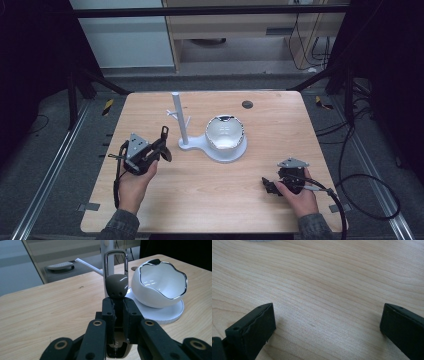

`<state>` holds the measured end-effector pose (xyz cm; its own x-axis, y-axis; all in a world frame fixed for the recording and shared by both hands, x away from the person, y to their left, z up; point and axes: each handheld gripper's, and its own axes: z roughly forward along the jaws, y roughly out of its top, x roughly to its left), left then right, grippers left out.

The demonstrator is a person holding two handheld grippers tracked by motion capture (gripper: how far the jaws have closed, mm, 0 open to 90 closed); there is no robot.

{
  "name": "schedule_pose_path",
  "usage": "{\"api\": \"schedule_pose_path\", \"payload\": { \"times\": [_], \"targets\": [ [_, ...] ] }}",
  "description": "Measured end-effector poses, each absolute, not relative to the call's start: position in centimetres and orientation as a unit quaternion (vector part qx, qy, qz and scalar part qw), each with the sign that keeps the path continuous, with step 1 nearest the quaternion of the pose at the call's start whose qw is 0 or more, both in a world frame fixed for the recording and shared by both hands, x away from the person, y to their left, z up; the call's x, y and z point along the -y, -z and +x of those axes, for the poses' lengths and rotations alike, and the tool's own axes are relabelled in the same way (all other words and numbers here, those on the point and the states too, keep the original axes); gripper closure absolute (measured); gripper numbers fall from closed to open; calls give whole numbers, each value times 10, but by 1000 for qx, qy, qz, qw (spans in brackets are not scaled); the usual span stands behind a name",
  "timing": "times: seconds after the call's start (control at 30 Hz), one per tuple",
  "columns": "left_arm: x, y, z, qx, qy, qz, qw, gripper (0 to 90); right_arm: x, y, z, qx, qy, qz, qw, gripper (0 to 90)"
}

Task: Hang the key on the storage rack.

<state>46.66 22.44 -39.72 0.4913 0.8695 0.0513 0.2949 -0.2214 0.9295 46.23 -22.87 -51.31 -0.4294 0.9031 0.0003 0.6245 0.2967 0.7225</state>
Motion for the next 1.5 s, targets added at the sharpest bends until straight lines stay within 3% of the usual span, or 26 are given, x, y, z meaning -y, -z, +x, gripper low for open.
{"api": "schedule_pose_path", "payload": {
  "times": [0.87,1.5],
  "targets": [
    [-243,362,477,-394,-290,695,527,809,229,513,462,-777,-332,491,210,5],
    [-232,368,492,-397,-282,704,517,808,229,513,462,-778,-332,491,210,5]
  ]
}}
